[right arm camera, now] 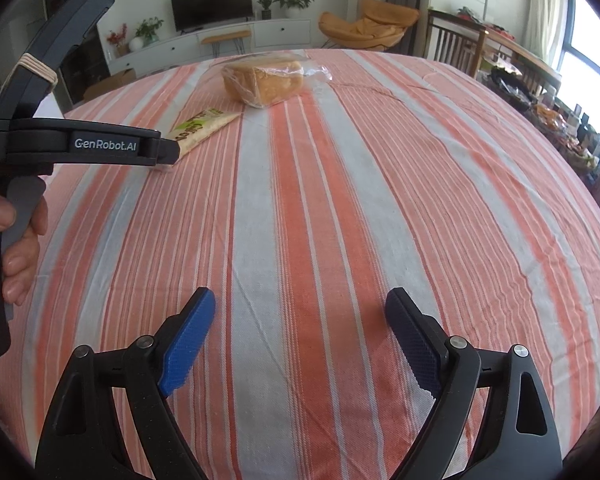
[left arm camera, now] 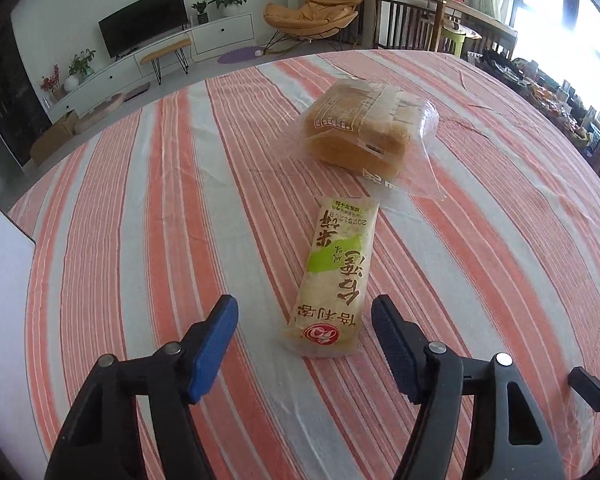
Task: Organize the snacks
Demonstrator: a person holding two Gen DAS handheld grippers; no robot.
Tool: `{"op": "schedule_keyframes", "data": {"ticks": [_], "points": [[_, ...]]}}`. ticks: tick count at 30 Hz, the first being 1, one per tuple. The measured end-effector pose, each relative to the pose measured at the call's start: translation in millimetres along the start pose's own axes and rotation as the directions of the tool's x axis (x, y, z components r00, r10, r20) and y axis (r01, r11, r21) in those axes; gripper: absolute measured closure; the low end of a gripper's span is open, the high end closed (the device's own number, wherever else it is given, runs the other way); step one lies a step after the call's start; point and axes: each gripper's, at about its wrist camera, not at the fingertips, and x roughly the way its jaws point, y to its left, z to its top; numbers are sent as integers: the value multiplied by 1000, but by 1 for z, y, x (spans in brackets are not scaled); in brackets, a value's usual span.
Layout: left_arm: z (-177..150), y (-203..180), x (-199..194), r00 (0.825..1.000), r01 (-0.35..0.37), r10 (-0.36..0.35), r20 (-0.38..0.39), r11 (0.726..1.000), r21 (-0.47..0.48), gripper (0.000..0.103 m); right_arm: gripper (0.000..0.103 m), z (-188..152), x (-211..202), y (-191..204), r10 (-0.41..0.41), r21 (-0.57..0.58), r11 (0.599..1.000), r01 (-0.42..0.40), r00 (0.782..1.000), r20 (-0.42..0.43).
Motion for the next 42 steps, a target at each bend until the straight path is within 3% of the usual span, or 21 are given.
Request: {"op": "schedule_keyframes", "data": {"ticks": [2, 3, 4, 9, 17, 21, 22, 24, 25, 27, 31, 34, 37, 42], "points": [[5, -5, 5, 1000, 19, -19, 18, 1000, 7, 51, 13, 0, 0, 0, 0, 0, 1000, 0, 1000, 0], [6, -4, 5, 999, 33, -33, 22, 999, -5, 71, 13, 0, 0, 0, 0, 0, 1000, 0, 1000, 0], [7, -3, 6, 999, 45, -44, 25, 999, -24, 75, 13, 0, 0, 0, 0, 0, 1000, 0, 1000, 0], [-15, 11, -15, 998, 5, 0, 67, 997, -74, 75, 12, 0, 0, 2, 3, -4, 1000, -3, 1000, -2], [-102, 61, -78, 994, -50, 64, 89, 987, -151, 75, 12, 0, 0, 2, 3, -5, 1000, -3, 1000, -3], [-129, 85, -86, 994, -52, 70, 79, 975, -217, 74, 12, 0, 0, 2, 3, -5, 1000, -3, 1000, -3], [-133, 91, -84, 995, -47, 66, 74, 971, -235, 72, 12, 0, 0, 2, 3, -5, 1000, -3, 1000, -3], [-139, 100, -77, 998, -20, 35, 52, 961, -275, 58, 12, 0, 0, 2, 3, -5, 1000, -3, 1000, -3], [-141, 102, -79, 996, -2, 26, 82, 959, -282, 55, 12, 0, 0, 2, 3, -5, 1000, -3, 1000, -3], [-142, 103, -79, 995, -37, 61, 78, 961, -275, 29, 12, 0, 0, 2, 3, -5, 1000, -3, 1000, -3], [-146, 98, -73, 989, -107, 125, 74, 971, -213, 21, 12, 0, 0, 2, 3, -5, 1000, -3, 1000, -3], [-149, 105, -72, 991, -94, 114, 67, 965, -243, 14, 12, 0, -1, 2, 3, -5, 1000, -3, 1000, -3], [-148, 110, -67, 991, -109, 125, 45, 957, -267, 1, 12, 0, 0, 2, 3, -5, 1000, -3, 1000, -3], [-147, 109, -66, 991, -112, 127, 42, 957, -268, 0, 12, 0, -1, 2, 2, -4, 1000, -2, 1000, -3]]}}
